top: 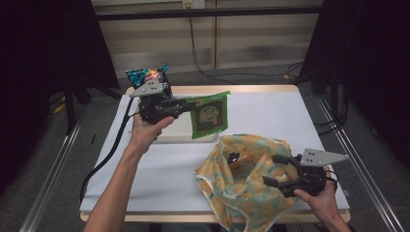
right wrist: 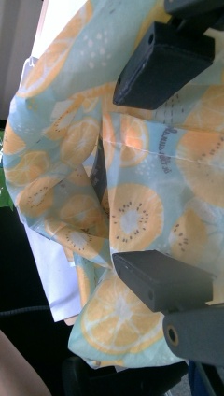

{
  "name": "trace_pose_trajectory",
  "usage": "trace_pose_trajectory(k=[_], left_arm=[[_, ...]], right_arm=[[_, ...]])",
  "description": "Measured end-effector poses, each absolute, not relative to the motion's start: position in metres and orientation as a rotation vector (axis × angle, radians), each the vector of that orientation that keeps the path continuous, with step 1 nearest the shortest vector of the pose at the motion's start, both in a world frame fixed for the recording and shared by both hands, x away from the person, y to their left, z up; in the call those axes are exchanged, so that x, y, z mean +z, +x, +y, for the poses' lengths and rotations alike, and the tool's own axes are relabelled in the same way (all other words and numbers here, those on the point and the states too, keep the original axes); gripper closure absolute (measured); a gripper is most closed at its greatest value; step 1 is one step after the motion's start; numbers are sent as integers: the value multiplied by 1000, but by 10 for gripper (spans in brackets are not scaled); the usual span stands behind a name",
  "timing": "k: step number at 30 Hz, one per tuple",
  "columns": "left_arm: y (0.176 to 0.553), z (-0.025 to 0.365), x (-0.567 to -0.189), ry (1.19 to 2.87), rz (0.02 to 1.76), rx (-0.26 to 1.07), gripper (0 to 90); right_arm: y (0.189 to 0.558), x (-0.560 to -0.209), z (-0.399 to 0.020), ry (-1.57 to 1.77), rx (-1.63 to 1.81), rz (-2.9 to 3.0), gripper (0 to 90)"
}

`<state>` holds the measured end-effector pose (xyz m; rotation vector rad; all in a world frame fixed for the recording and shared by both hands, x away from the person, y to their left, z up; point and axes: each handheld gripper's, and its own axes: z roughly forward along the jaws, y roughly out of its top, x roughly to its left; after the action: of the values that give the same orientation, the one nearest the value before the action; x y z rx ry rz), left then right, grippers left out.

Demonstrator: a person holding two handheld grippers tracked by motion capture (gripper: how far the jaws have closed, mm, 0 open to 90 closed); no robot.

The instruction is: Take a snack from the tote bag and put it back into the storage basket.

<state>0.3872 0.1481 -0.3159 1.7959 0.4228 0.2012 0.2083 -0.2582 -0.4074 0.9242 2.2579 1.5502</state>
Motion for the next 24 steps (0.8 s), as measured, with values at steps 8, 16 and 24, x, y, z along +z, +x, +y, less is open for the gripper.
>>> trace_pose_trajectory(k=[8, 16, 24], left_arm=[[408, 157, -320, 1813, 468, 218, 755], [427, 167, -328, 1832, 520, 237, 755], [450, 167, -347, 1855, 562, 206, 754]], right_arm=[[208, -405, -258, 914, 1568, 2250, 190], [204, -404, -258, 907, 1598, 2224, 174], [194, -396, -258, 870, 1616, 2179, 179]])
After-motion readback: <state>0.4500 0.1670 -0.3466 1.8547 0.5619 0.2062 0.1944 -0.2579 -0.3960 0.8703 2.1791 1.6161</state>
